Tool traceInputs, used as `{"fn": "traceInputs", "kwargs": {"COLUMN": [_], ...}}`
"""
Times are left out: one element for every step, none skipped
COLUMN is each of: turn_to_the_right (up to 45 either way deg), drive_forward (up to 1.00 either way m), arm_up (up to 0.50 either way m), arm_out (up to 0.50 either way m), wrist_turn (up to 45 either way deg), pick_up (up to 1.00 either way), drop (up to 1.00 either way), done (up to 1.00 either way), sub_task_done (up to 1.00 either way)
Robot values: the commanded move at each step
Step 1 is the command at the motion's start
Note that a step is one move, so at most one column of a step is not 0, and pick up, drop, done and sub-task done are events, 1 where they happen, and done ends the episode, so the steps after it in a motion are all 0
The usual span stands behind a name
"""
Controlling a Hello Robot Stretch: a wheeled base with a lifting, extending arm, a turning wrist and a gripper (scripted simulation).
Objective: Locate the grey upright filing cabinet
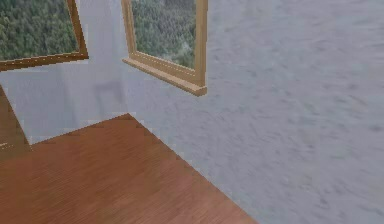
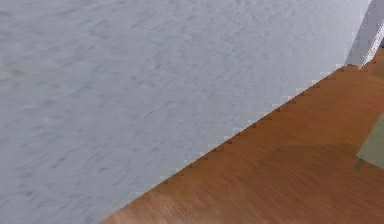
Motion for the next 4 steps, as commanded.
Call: {"fn": "traceInputs", "kwargs": {"turn_to_the_right": [-9.0,0.0,12.0,0.0], "drive_forward": [0.00,0.15,0.00,0.40], "arm_up": [0.00,0.00,0.00,0.00], "arm_out": [0.00,0.00,0.00,0.00], "wrist_turn": [0.0,0.0,0.0,0.0], "pick_up": [0.00,0.00,0.00,0.00], "drop": [0.00,0.00,0.00,0.00], "done": [0.00,0.00,0.00,0.00], "sub_task_done": [0.00,0.00,0.00,0.00]}}
